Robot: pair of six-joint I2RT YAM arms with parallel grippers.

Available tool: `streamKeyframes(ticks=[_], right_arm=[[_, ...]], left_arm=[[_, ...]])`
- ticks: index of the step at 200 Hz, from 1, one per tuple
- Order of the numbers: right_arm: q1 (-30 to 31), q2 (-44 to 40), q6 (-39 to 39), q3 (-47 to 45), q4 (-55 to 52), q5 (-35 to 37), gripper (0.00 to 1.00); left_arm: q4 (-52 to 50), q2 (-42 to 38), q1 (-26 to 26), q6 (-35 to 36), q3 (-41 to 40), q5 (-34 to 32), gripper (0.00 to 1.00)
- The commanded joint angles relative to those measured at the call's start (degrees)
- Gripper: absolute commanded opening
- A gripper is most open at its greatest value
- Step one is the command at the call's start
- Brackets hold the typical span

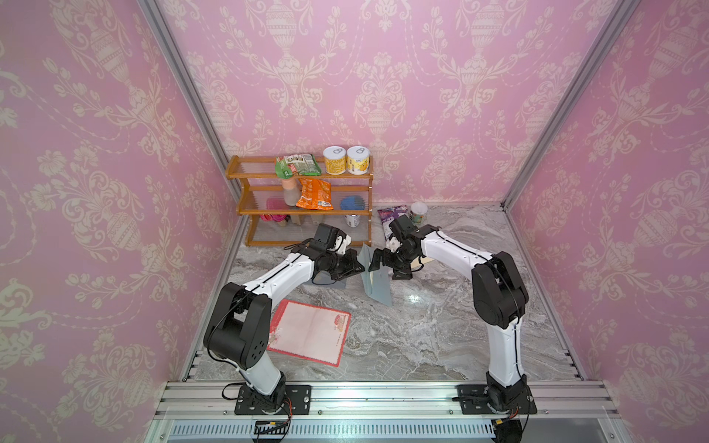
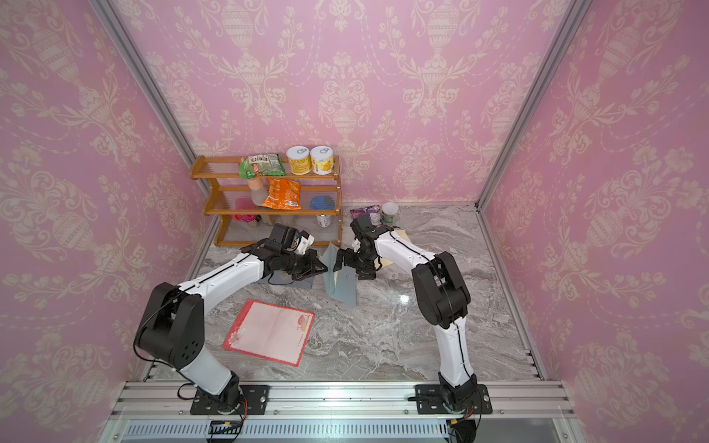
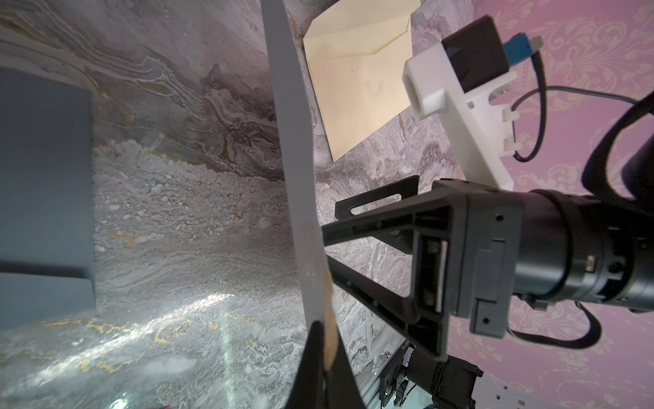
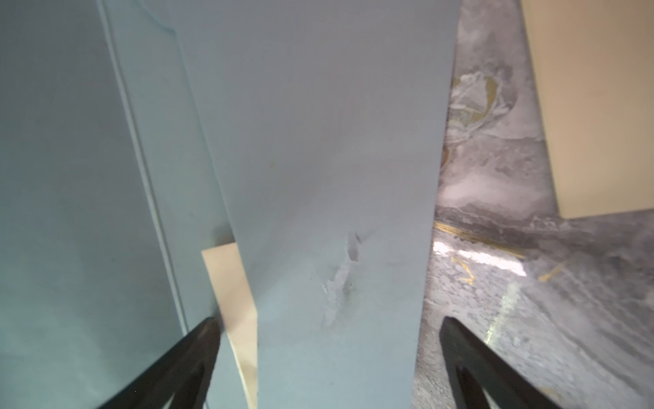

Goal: Fold the letter paper in half and place it into the envelope
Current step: Place the letter paper in the envelope, then place the envelope at the center of the board.

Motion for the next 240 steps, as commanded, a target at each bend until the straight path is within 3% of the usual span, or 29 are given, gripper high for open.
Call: streamKeyframes(ticks=[1, 45, 106, 163, 218, 240], right_arm=[[0.1, 3.1, -2.4, 4.2, -6.1, 4.9, 1.00], [-0.3, 7.2, -5.9, 8.4, -13.0, 12.0, 1.00], [-0.5, 3.1, -7.2, 10.6, -9.4, 3.6, 1.00], [-2.8, -3.7, -5.3, 5.6, -7.8, 2.7, 1.00], [-3.4, -5.5, -4.4, 0.6, -5.1, 1.3, 1.00], [-3.5, -5.8, -3.9, -1.4, -3.4, 0.7, 0.96]], left_arm=[[-0.8, 0.7, 0.5, 2.0, 2.3, 0.8, 0.00], [-2.4, 0.0, 0.4, 2.6, 3.4, 0.0, 0.00], [0.8, 1.1, 0.4, -1.0, 0.5, -4.1, 0.00], [8.8, 4.1, -2.1, -7.2, -4.2, -8.6, 0.00], [7.2, 4.9, -7.4, -8.3, -6.6, -18.3, 0.00], [8.3, 5.3, -7.7, -9.3, -8.0, -18.5, 0.00]])
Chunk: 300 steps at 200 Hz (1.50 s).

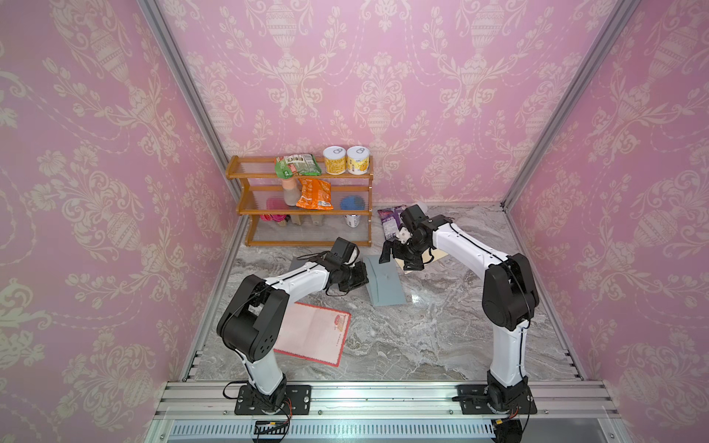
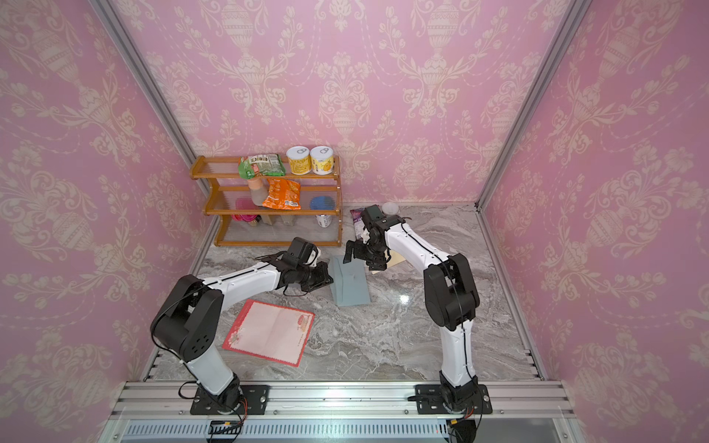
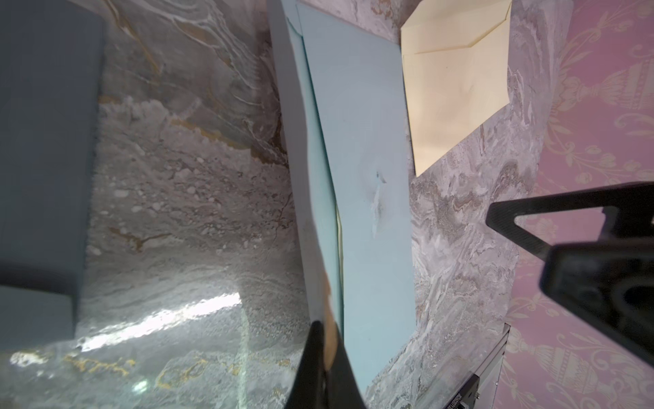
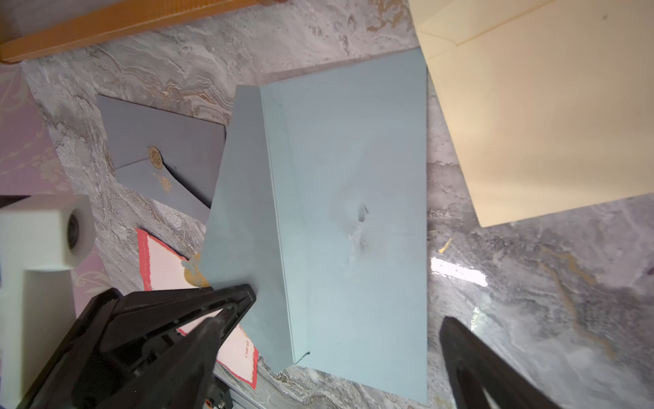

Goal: Fold the letter paper in half and place it into the envelope
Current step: Place the envelope at the center of the board, then fold the envelope flap on the envelope.

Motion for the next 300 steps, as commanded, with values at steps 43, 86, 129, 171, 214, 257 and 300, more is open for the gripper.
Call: streamKeyframes(ticks=[43, 86, 129, 171, 214, 257, 300], right_arm=[[0.0, -0.1, 2.1, -3.1, 3.0, -1.8, 0.51], [0.1, 2.4, 2.2, -2.8, 2.8, -1.7, 0.00], [0.7, 4.0, 2.2, -3.6, 2.4, -0.5, 0.00], [1.6, 6.6, 2.2, -3.8, 1.5, 0.5, 0.00], [2.2, 9.6, 1.2, -1.5, -1.6, 3.2, 0.00], [2.4, 11.4, 1.9, -1.2, -3.4, 2.9, 0.00], [2.5, 12.0, 2.2, -1.3, -3.7, 1.9, 0.00]], left_arm=[[-6.9, 0.3, -0.4, 1.4, 2.3, -6.6, 0.63], [-18.1, -2.2, 0.5, 7.6, 8.1, -10.2, 0.99], [-21.8, -6.5, 7.1, 9.1, 6.5, -10.4, 0.99], [-20.8, -7.6, 11.2, 9.7, 3.9, -8.7, 0.79], [-16.7, -2.8, 11.2, 7.9, 2.9, -3.6, 0.00], [-13.4, 0.8, 9.3, 5.9, 4.9, -1.0, 0.00], [-13.6, 5.6, 4.9, 5.1, 10.4, -0.4, 0.00]])
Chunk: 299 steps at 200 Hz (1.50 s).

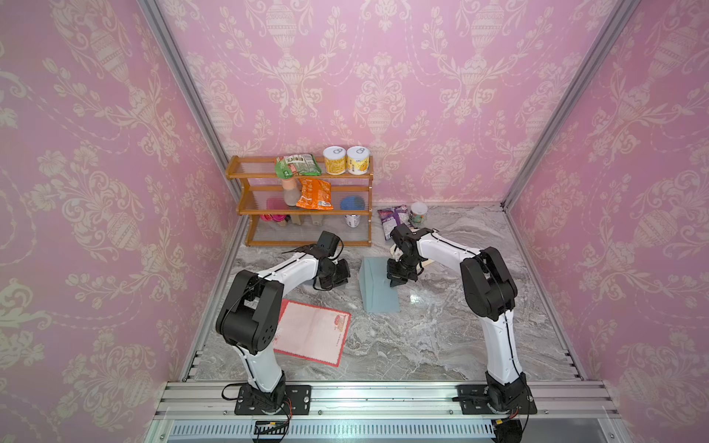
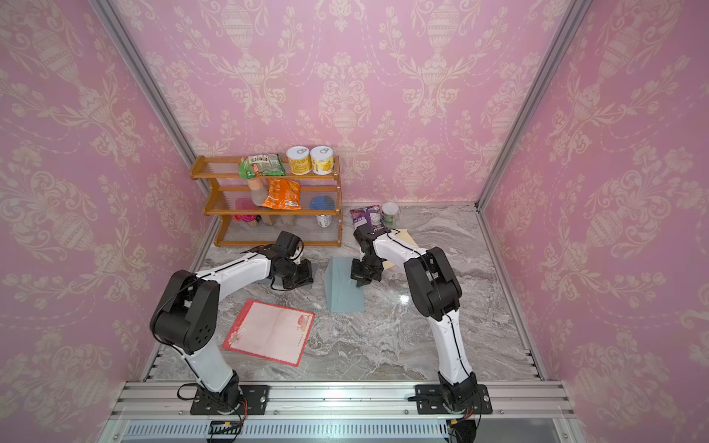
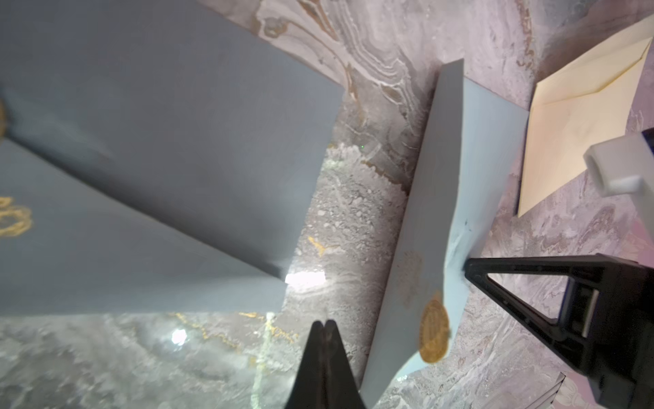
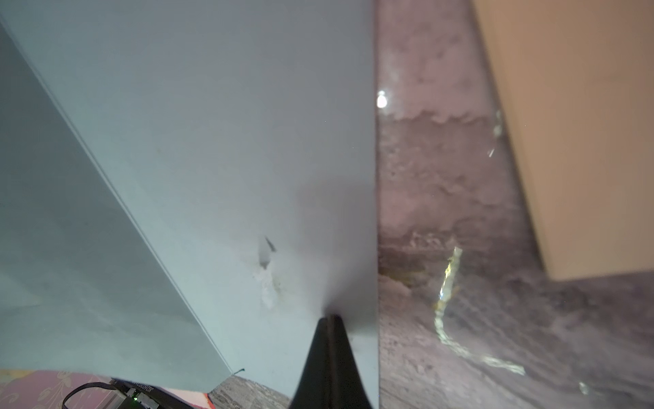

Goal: Fold the letter paper in half and place it into the envelope
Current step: Fold the envelope flap on the envelope.

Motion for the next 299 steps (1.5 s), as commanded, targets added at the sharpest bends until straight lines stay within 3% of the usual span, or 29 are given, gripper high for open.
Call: streamKeyframes(ticks=[1, 93, 198, 299], right_arm=[[0.5, 2.4, 0.5, 0.1, -2.6, 0.2, 0.00], [-0.7, -0.6, 5.2, -4.7, 3.4, -6.7, 0.00], [-1.3, -8.2, 6.3, -8.8, 12.7, -15.9, 0.00], [0.5, 1.5, 7.8, -3.1, 13.2, -15.6, 0.00]], left_arm=[[0.6, 2.4, -2.5, -1.5, 3.7, 1.8, 0.00], [-1.3, 11.6, -8.9, -2.5, 14.0, 2.9, 0.00], [-9.8, 16.8, -9.2, 1.3, 15.2, 1.3, 0.00], [-10.6, 15.7, -9.2, 1.5, 14.1, 0.5, 0.00]])
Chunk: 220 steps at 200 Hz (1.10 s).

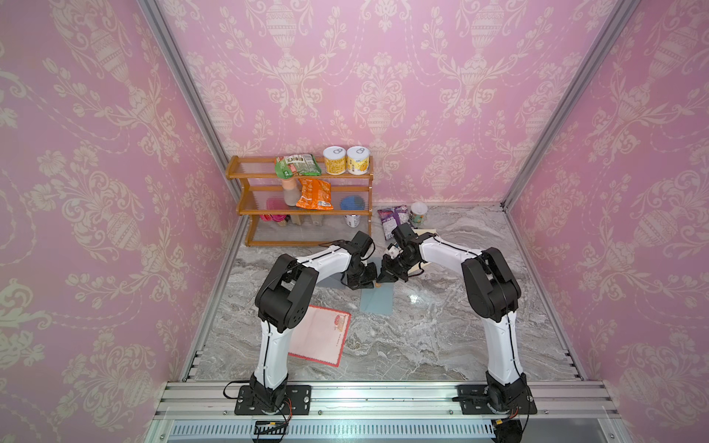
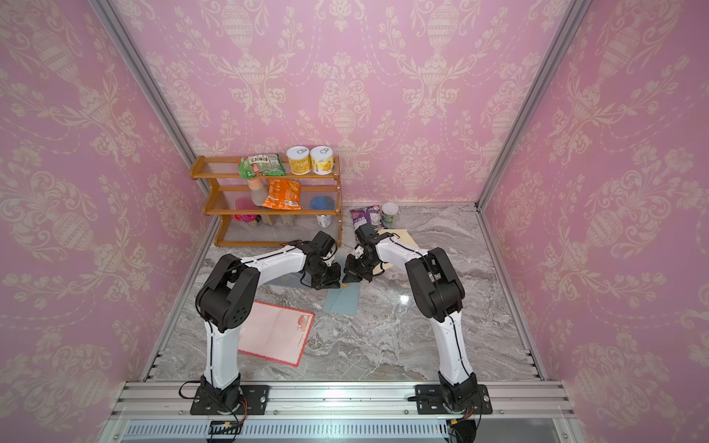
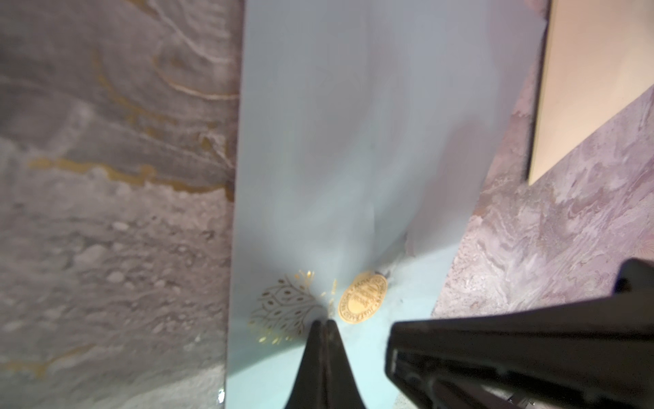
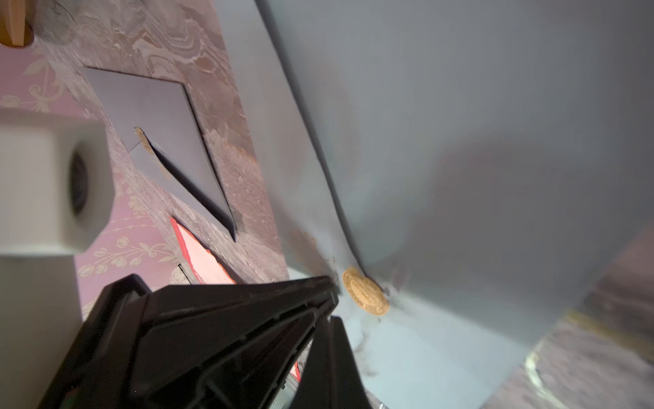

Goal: Fold the letter paper in half and place it into the envelope
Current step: Fold the envelope flap on the envelope.

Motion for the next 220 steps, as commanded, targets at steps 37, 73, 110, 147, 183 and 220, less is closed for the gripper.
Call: streamKeyframes(ticks=[37, 73, 110, 147, 183, 220], right_arm=[[0.5, 2.5, -1.7, 1.9, -6.4, 8.0, 0.00], [-0.6, 3.1, -4.8, 4.1, -14.1, 17.3, 0.00], [-3.0, 4.0, -5.1, 5.5, -15.3, 19.0, 0.00], [-4.1, 7.0, -4.6, 7.8, -14.4, 14.0, 0.00], [-4.2, 7.1, -3.5, 7.3, -13.4, 12.7, 0.00], [-4.2, 6.8, -3.3, 6.6, -13.4, 13.0, 0.00]], left_arm=[[-5.0, 0.5, -0.1, 0.9, -0.9, -3.0, 0.00], [-5.2, 0.2, -0.1, 0.8, -1.5, -3.6, 0.00], [-5.9, -0.2, 0.0, 1.5, -1.5, -3.9, 0.00], [-7.2, -0.1, -0.1, 3.0, -0.2, -3.8, 0.00], [-6.7, 0.9, -0.6, 2.4, 2.0, -2.4, 0.00], [-6.9, 4.5, -1.9, 1.7, 6.1, -1.3, 0.00]])
